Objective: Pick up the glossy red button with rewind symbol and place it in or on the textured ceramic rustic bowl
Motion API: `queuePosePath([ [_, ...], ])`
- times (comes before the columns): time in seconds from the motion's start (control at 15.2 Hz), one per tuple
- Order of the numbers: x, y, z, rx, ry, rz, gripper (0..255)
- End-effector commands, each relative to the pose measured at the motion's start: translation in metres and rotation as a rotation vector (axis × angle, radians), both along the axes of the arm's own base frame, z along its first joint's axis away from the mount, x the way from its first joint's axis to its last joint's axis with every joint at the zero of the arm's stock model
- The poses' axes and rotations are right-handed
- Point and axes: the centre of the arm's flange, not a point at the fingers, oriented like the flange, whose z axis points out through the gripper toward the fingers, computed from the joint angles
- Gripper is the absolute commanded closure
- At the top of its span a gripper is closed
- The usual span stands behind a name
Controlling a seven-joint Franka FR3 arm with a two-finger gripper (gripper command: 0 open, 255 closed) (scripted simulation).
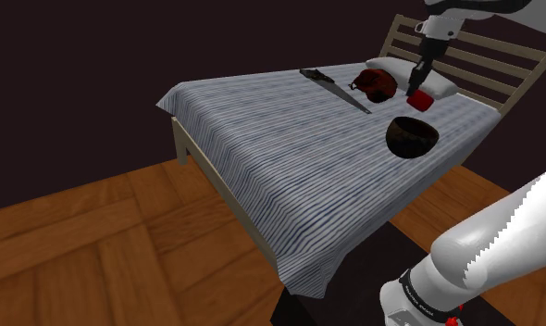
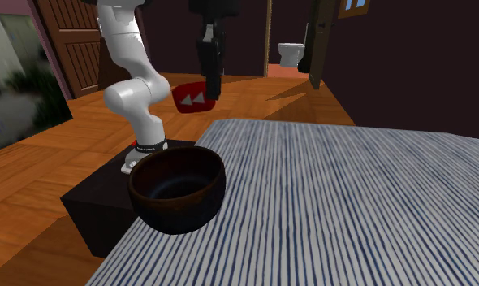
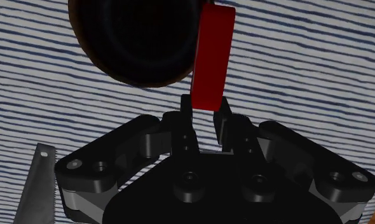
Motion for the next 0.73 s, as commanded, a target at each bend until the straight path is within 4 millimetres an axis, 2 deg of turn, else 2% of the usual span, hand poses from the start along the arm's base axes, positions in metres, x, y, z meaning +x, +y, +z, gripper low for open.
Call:
queuePosePath([
  [0.0,-0.006,-0.025,-0.003,0.000,0.000,0.002,255],
  [0.2,-0.021,-0.062,-0.001,0.000,0.000,0.002,255],
  [0.26,-0.023,-0.066,-0.001,0.000,0.000,0.002,255],
  [0.66,-0.023,-0.066,-0.033,0.000,0.000,0.002,255],
])
